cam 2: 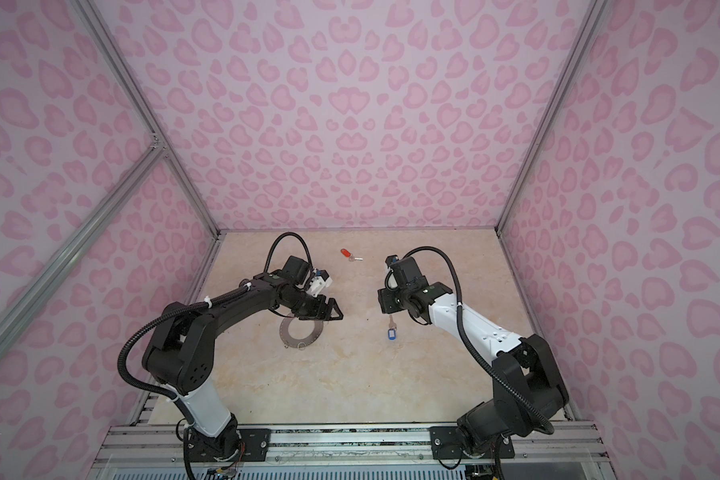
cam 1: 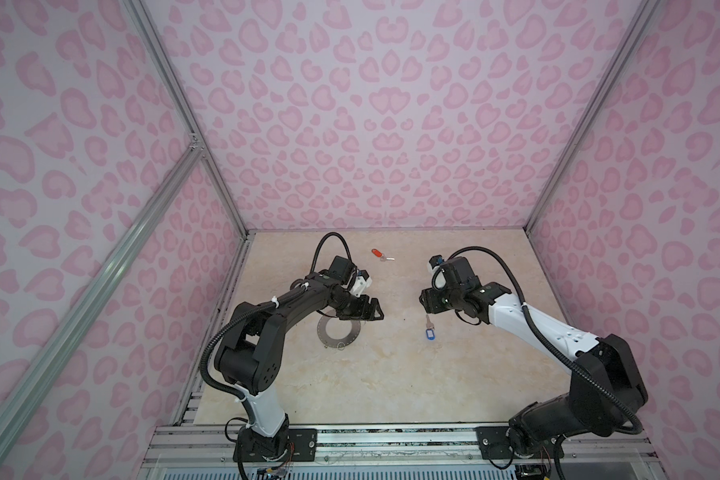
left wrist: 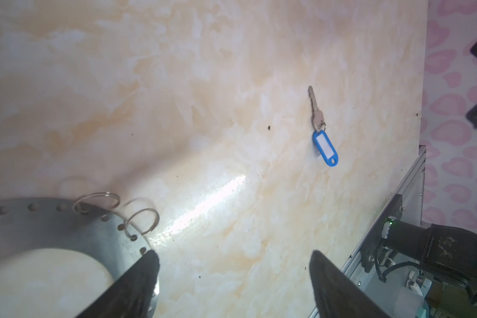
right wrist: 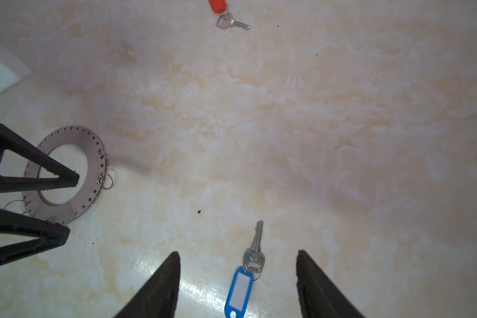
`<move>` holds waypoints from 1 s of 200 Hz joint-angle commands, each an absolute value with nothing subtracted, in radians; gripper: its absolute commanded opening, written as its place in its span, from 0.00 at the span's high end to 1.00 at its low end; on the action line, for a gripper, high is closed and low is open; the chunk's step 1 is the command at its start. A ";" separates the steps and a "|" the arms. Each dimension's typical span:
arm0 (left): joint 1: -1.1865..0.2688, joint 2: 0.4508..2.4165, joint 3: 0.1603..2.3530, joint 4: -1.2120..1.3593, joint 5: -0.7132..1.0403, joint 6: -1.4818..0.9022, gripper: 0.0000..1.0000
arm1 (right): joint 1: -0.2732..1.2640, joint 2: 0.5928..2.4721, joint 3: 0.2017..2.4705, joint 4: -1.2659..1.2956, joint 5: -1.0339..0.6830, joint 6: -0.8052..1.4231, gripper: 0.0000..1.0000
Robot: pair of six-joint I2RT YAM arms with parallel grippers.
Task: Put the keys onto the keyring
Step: 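Reach the right gripper across and pinch a keyring on the silver plate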
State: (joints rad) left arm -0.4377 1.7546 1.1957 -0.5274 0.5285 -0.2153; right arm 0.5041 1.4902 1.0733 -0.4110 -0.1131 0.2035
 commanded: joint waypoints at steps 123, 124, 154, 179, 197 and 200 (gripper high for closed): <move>-0.074 1.452 1.052 -0.496 0.478 -0.368 0.22 | 0.697 2.092 1.700 -0.722 -0.325 0.012 0.56; -0.073 1.451 1.051 -0.495 0.477 -0.368 0.22 | 0.698 2.098 1.707 -0.725 -0.327 0.011 0.56; -0.042 1.385 0.982 -0.416 0.488 -0.386 0.22 | 0.707 2.253 1.901 -0.830 -0.363 -0.011 0.59; -0.025 1.339 0.960 -0.388 0.472 -0.402 0.22 | 0.714 2.338 1.998 -0.877 -0.402 -0.032 0.63; -0.013 1.336 0.963 -0.391 0.465 -0.412 0.22 | 0.724 2.374 2.039 -0.896 -0.421 -0.046 0.64; -0.011 1.335 0.963 -0.390 0.467 -0.413 0.22 | 0.725 2.379 2.047 -0.900 -0.423 -0.047 0.64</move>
